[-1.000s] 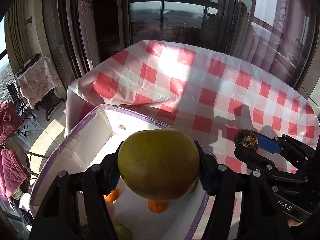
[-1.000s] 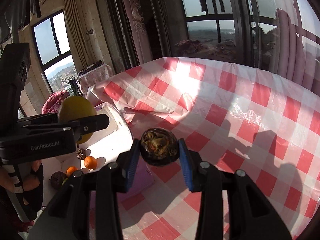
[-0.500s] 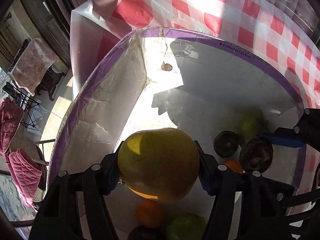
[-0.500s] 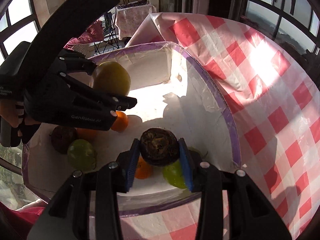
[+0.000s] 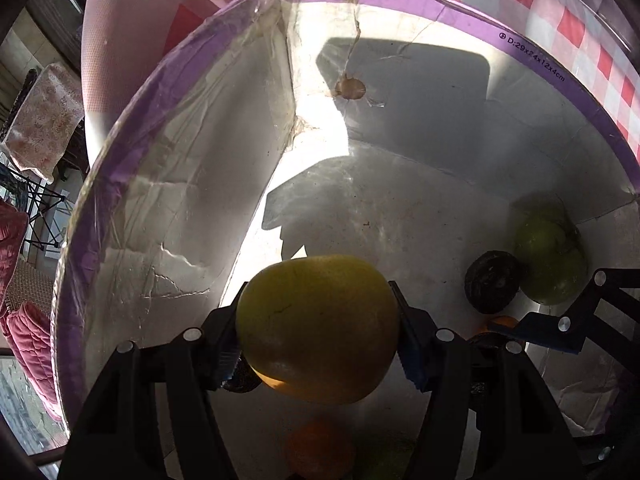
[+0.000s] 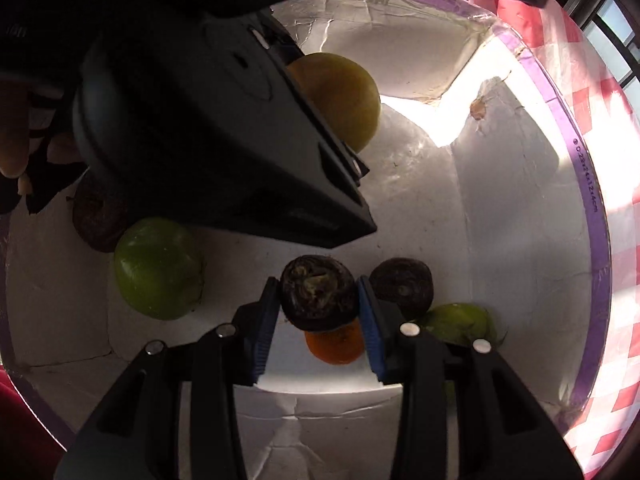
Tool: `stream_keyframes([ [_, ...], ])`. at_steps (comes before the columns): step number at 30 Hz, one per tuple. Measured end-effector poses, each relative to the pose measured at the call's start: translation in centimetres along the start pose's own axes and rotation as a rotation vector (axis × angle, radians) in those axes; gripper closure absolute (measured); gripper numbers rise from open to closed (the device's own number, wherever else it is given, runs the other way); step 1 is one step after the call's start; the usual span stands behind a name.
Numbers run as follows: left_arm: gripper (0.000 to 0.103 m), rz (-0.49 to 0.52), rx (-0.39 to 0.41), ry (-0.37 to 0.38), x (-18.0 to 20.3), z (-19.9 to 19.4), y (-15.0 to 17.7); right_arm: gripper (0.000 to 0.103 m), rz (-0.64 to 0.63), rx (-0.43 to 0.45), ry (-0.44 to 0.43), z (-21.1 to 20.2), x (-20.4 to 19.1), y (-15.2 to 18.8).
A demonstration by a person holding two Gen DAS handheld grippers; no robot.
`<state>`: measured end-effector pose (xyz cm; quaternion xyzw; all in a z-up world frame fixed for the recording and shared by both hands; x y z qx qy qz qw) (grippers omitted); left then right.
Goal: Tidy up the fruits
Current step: 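Open both tools to drop the pomelo and dried fruit into the box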
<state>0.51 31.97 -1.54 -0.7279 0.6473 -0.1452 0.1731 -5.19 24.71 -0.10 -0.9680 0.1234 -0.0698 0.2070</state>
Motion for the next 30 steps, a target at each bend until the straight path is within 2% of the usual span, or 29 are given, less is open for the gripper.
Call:
stream_keyframes([
  [4,0.041,-0.009,0.002,0.023,0.1,0.0,0.1,0.063,-0.010,-0.033,0.010,0.2,-0.4,0.0],
  [6,0.041,-0.014,0.001,0.029,-0.1,0.0,0.2,0.060,-0.006,-0.028,0.014,-0.1,-0.5,0.1],
  [8,0.041,-0.021,0.001,0.030,-0.3,-0.2,0.2,0.048,0.013,-0.020,0.014,-0.4,-0.4,0.2],
  [11,0.040,-0.044,0.012,0.022,-1.0,-0.5,0.2,0.038,0.020,-0.004,0.029,-1.0,-0.5,0.4],
  [13,0.036,-0.061,0.036,0.014,-1.8,-1.1,0.0,0.037,0.011,-0.001,0.049,-1.2,-0.5,0.7],
  [18,0.018,-0.104,0.094,0.016,-3.2,-3.9,-0.2,0.027,0.007,0.020,0.072,-2.3,-0.8,1.2],
  [19,0.014,-0.106,0.117,0.006,-3.3,-4.7,-0.1,0.024,0.007,0.026,0.075,-2.6,-1.1,1.4],
  [23,0.013,-0.090,0.283,-0.109,-3.6,-9.1,-0.1,0.019,0.019,0.063,0.089,-4.3,-2.0,2.8],
  [26,0.012,-0.168,0.383,-0.111,-4.4,-12.7,0.4,0.016,0.076,0.116,0.082,-6.1,-2.0,3.5],
  [30,0.012,-0.191,0.411,-0.251,-4.0,-15.6,1.9,0.008,0.188,0.173,0.096,-8.9,-1.6,4.4],
])
Point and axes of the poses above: each gripper's, at about its wrist camera, not at the fingertips, and z roughly the way its jaws point, x to its right, y to its underside, the point moved 6 cm from there along z, roughly the way its jaws point, and after that the axes turned 11 degrees about x, right-handed, at the moved point
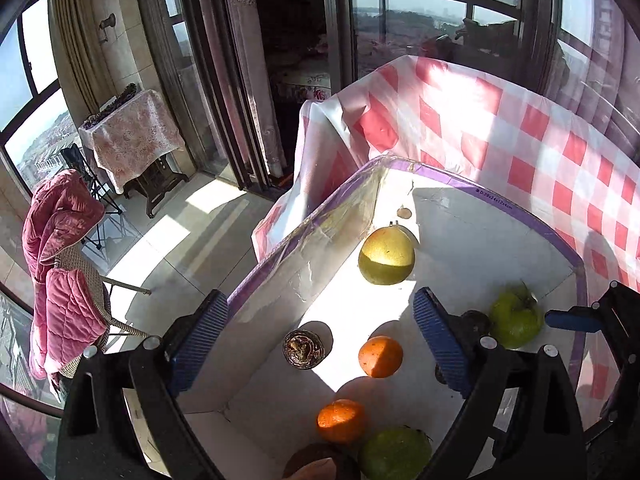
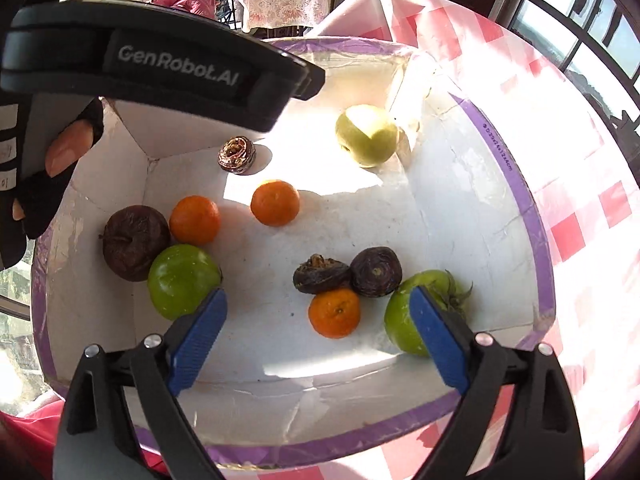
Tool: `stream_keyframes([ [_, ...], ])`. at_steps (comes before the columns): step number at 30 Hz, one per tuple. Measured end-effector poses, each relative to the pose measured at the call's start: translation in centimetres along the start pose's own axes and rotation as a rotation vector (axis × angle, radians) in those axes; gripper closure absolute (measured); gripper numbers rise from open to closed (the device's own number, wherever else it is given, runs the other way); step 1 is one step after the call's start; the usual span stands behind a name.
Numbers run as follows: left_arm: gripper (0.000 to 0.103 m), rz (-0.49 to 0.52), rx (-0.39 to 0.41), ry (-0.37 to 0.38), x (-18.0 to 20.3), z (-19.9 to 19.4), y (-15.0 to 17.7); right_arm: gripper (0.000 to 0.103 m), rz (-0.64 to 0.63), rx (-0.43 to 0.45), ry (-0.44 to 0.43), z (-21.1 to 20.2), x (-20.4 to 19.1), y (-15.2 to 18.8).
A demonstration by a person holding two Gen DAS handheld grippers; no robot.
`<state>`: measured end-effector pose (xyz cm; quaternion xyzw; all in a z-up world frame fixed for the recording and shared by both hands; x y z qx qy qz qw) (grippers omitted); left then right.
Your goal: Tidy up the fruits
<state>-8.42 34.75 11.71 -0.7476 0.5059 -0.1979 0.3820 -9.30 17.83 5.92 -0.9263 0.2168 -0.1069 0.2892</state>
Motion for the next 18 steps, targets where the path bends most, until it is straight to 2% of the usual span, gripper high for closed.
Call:
stream_keyframes([
  [4,0.012,0.031,-0.020,-0.178,-1.2,-2.1,1.5,0.004,0.090,-0.011,0.047,-1.7,2.1,0.0],
  [5,0.012,0.025,-0.043,-0.173,-1.4,-2.6,2.0,0.004,0.115,-0.021,0.048,-2.0,2.6,-0.2],
  [8,0.012,-0.011,-0.107,-0.063,-1.0,-3.7,3.6,0.004,0.192,-0.042,0.036,-2.3,4.5,-0.9],
  [14,0.012,-0.041,-0.148,0.007,1.2,-4.3,6.2,0.002,0.192,-0.022,0.039,-3.2,3.3,-1.8],
  [18,0.012,-0.034,-0.176,0.023,2.1,-3.9,7.2,0.002,0.174,-0.043,0.073,-1.3,2.5,-1.9],
])
Point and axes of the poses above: each gripper's, at about its wrist camera, not at the fingertips, and z roughly the way its jaws point, x to its right, y to its underside, the point moved 6 cm from there along z, roughly the way its jaws point, and after that the axes turned 11 degrees about x, right-handed, at the moved point
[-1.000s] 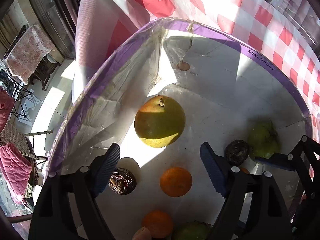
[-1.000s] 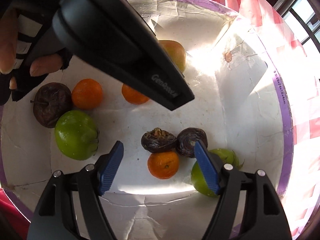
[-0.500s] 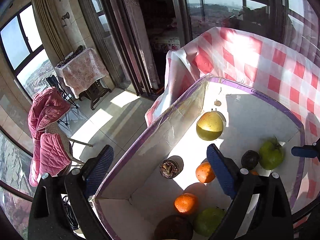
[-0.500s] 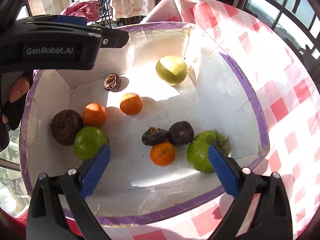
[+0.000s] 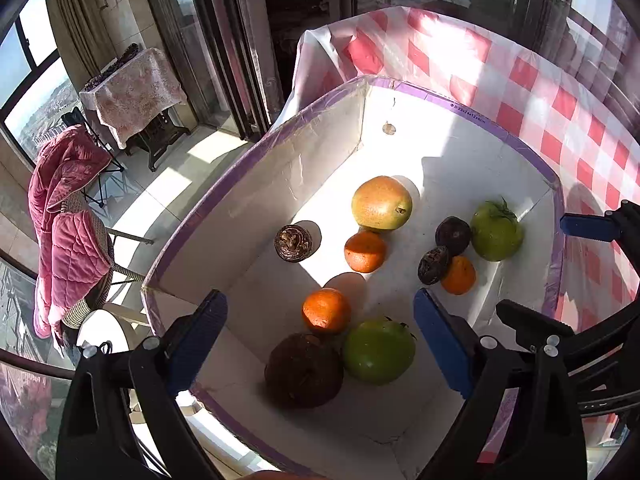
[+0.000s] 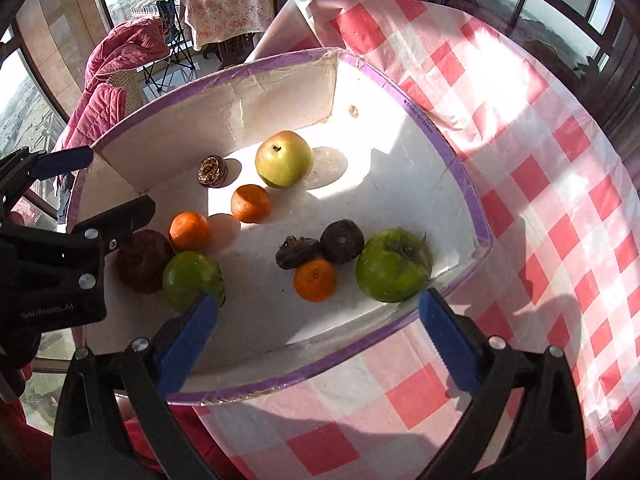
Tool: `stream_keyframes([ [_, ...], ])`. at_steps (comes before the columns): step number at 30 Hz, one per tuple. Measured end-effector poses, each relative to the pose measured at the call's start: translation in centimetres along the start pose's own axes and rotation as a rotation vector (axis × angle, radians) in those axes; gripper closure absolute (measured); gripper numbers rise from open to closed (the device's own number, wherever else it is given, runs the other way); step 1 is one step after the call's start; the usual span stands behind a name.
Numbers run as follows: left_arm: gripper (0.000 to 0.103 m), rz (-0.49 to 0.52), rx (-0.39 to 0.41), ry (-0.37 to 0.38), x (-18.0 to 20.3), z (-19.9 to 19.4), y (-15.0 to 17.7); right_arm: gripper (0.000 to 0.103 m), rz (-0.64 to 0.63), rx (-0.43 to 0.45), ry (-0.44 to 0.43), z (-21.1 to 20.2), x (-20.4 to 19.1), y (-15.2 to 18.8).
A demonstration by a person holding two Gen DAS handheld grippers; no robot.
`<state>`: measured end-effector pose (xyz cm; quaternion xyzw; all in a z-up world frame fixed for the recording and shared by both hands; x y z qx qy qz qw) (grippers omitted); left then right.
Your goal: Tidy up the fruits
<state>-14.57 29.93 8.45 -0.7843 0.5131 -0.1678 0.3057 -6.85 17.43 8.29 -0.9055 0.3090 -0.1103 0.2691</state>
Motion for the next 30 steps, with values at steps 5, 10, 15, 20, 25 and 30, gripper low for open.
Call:
stream_keyframes([
  [5,0.012,-0.010,-0.027,0.005,-0.1,0.9,0.3,0.002,-0.025,-0.001,0.026,1.2,-0.3,0.1],
  [10,0.012,-0.010,-0.044,0.007,-0.2,1.6,0.4,0.002,-0.030,-0.013,0.012,1.9,-0.6,0.2],
  [15,0.012,-0.013,-0.059,0.007,-0.1,2.2,0.5,0.002,-0.034,-0.021,0.010,2.5,-0.7,0.2],
  [20,0.012,-0.014,-0.071,0.007,-0.1,2.7,0.6,0.002,-0.036,-0.022,0.008,2.7,-0.8,0.2],
  [25,0.012,-0.025,-0.087,0.016,-0.2,3.0,0.9,0.002,-0.040,-0.024,0.008,2.9,-0.8,0.2],
  [30,0.012,0.001,-0.101,-0.027,0.2,2.8,0.8,0.002,-0.045,-0.021,0.001,2.9,-1.0,0.4],
])
Point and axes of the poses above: each gripper's, at about its wrist camera, not at the fingertips, and z roughly the way its jaws point, x to its right, y to its underside, the point moved 6 cm from there along z, roughly the way its jaws point, and after that the axes turned 11 degrees about x, right-handed, at the moved point
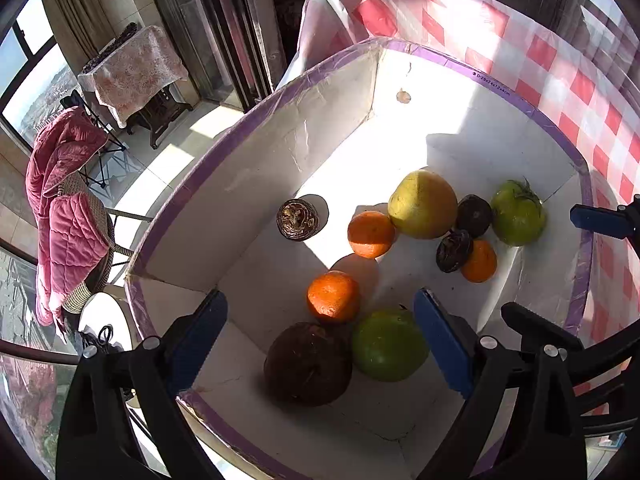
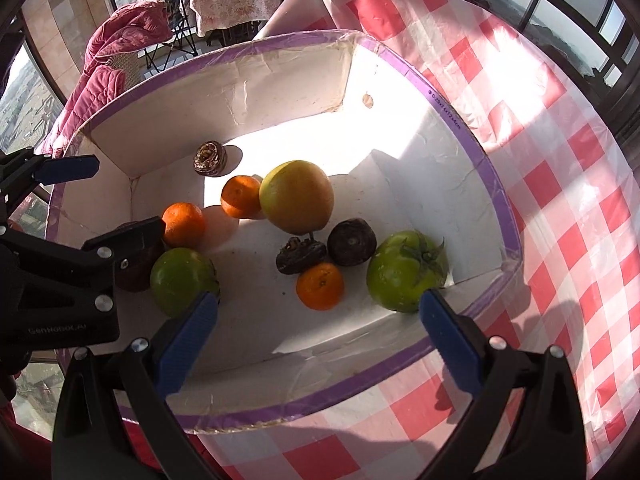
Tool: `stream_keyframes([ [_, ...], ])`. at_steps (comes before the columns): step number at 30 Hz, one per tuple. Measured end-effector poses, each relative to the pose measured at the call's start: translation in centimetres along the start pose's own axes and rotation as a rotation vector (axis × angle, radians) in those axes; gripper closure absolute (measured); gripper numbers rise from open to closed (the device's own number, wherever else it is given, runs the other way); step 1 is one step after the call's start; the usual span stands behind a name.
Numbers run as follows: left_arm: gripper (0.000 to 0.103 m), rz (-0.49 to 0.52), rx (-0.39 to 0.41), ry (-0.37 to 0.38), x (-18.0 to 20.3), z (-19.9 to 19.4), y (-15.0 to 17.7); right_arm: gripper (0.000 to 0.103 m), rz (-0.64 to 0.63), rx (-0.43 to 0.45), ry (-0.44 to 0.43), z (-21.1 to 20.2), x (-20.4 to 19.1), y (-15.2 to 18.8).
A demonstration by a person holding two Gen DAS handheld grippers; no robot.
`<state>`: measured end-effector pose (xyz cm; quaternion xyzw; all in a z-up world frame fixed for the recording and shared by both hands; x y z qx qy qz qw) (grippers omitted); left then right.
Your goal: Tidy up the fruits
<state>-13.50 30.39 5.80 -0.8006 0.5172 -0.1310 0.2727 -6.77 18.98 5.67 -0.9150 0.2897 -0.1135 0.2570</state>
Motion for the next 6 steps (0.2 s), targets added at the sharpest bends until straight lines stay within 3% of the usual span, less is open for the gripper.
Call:
stream_keyframes([
  [4,0.012,-0.002,0.003,-0.049,0.3,-1.1,-0.4,0.002,0.011,0.018,-0.018,-0.4,0.1,0.0],
  [6,0.012,-0.001,0.077,-0.111,0.7,-2.9,-1.0,0.002,0.019,0.034,-0.032,-0.8,0.1,0.1],
])
Point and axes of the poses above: each gripper's, at about its wrist camera, not at the fingertips, and z roughly the way its jaws point, x to its right, y to its underside, the point moved 6 cm from there along z, roughly the way its jaws point, and after that the axes turned 11 degrees about x, right-handed, at the moved point
